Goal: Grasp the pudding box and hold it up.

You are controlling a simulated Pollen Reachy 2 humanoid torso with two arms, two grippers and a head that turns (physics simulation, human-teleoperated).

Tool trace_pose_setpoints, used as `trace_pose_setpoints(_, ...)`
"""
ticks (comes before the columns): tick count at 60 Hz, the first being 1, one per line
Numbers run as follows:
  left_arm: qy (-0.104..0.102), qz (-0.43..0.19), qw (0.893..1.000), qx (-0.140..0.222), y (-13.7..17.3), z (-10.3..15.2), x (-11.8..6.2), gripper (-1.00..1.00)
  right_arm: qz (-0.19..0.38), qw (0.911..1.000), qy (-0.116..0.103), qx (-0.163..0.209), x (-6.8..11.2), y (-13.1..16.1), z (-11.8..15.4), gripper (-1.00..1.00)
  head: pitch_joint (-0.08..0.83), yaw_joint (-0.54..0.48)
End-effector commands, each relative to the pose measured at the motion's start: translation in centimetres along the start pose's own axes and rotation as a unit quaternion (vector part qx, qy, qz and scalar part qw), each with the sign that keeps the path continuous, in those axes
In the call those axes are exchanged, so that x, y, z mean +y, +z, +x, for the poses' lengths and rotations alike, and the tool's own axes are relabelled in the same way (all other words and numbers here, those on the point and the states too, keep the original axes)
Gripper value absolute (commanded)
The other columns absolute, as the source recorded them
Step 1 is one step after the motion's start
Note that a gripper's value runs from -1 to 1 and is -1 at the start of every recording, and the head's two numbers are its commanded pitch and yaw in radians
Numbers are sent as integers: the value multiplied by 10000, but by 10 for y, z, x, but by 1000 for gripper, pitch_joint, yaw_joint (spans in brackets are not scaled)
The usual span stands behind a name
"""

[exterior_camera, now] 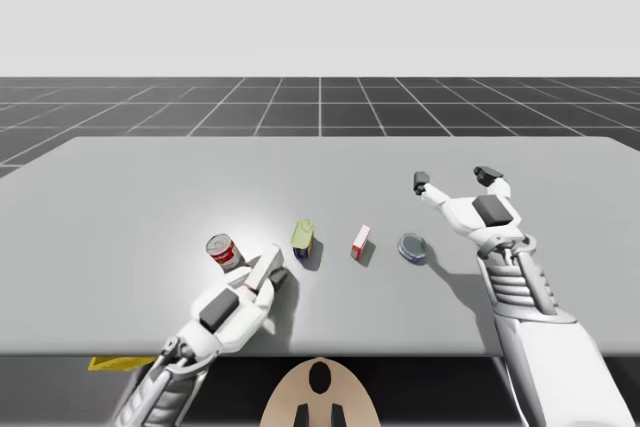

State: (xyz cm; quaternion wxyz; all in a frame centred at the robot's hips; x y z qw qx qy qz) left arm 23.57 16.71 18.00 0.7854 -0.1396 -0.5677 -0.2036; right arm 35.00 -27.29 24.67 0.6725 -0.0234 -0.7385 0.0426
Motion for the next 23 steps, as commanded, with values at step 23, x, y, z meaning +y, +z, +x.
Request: trace_pose_setpoints(23, -1083, 594, 9773, -1720, 56, 155, 20, 1000, 59, 9991, -319, 279, -2, -3, 0, -1000, 363, 247)
